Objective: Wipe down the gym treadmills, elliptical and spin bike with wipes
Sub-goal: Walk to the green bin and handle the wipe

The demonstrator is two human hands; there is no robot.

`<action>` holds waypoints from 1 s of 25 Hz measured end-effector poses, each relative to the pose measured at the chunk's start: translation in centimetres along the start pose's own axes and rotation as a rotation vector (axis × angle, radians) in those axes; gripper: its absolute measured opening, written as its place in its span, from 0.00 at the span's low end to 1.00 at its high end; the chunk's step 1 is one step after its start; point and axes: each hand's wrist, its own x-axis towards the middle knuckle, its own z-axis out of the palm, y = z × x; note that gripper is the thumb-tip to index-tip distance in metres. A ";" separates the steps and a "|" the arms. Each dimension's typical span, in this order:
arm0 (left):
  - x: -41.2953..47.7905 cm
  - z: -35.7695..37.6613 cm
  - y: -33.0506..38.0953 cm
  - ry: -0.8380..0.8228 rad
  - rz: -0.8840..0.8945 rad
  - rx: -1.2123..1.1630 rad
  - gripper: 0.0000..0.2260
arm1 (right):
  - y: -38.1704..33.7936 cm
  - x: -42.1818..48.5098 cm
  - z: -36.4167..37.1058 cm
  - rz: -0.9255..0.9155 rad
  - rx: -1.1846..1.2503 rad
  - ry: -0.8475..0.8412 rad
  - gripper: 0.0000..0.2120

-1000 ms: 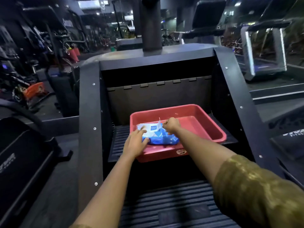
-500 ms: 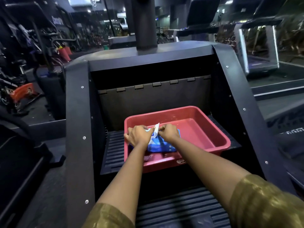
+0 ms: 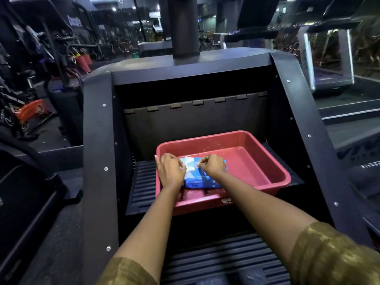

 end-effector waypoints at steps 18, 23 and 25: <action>-1.1 0.6 -1.0 -0.341 0.268 0.429 0.20 | -1.8 0.0 -3.2 -0.216 -0.055 0.018 0.06; -1.1 0.9 -1.0 -0.338 0.261 0.431 0.20 | -2.6 -0.4 -6.0 -0.255 -0.027 0.072 0.06; -1.1 0.8 -1.0 -0.338 0.268 0.427 0.21 | -2.3 -1.0 -6.7 -0.255 -0.003 0.110 0.07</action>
